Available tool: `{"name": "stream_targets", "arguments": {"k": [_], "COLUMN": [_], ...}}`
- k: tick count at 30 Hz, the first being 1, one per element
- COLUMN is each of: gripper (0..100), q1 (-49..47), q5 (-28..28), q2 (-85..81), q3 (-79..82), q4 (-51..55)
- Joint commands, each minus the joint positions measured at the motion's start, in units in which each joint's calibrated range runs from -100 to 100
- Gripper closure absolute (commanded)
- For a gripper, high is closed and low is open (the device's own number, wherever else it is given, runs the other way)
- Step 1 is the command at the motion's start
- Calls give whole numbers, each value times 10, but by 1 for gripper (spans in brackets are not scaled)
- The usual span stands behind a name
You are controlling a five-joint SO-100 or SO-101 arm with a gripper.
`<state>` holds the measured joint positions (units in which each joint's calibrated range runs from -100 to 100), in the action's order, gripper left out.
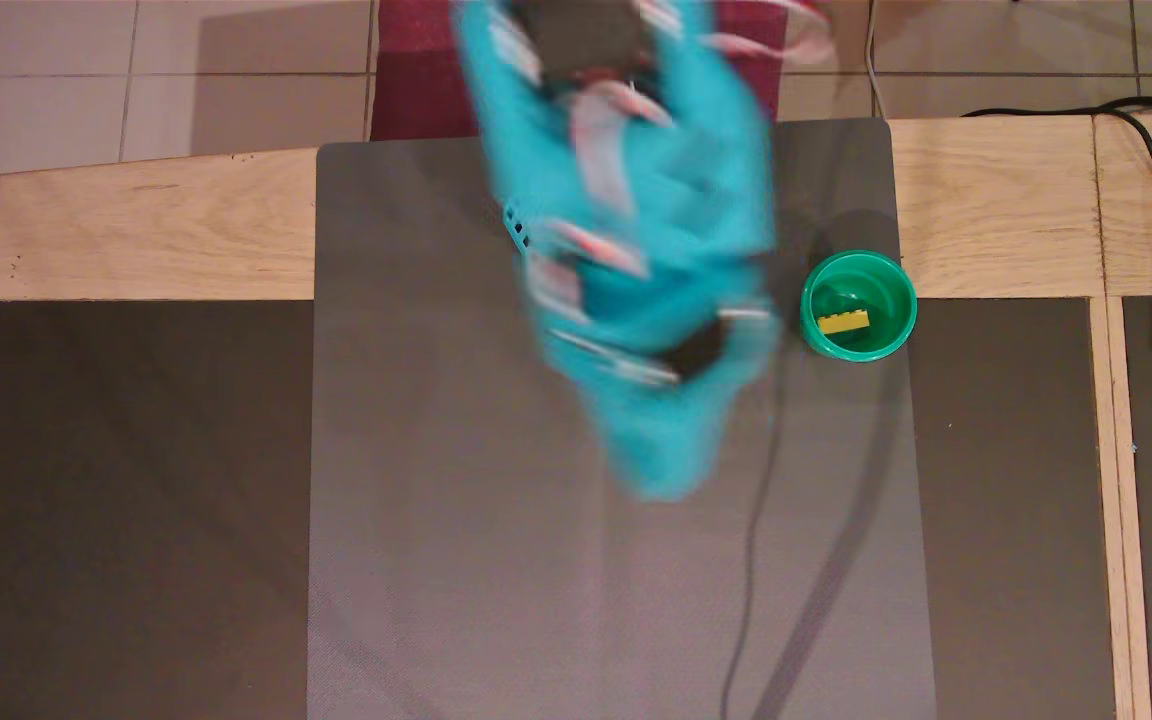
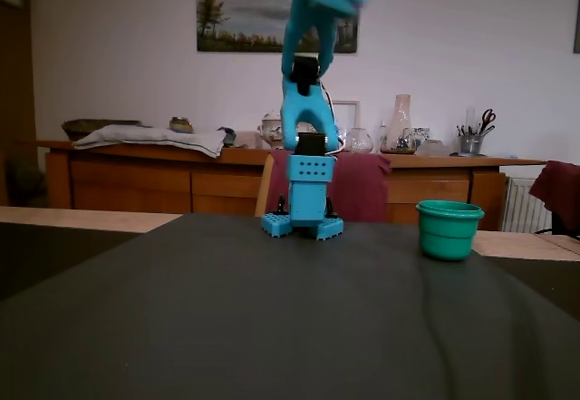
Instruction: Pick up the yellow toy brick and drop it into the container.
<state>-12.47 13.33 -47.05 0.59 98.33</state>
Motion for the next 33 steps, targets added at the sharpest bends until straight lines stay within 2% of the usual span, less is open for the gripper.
{"name": "stream_targets", "arguments": {"k": [1,6,10,21,25,33], "gripper": [100,100,100,100,100,100], "q1": [55,87,81,89,86,89], "q5": [-8,-9,-9,-19,-55,-64], "q2": [-45,-121,-213,-361,-408,-484], "q3": [-12,6,126,539,625,809], "q4": [17,17,15,-222,-265,-349]}}
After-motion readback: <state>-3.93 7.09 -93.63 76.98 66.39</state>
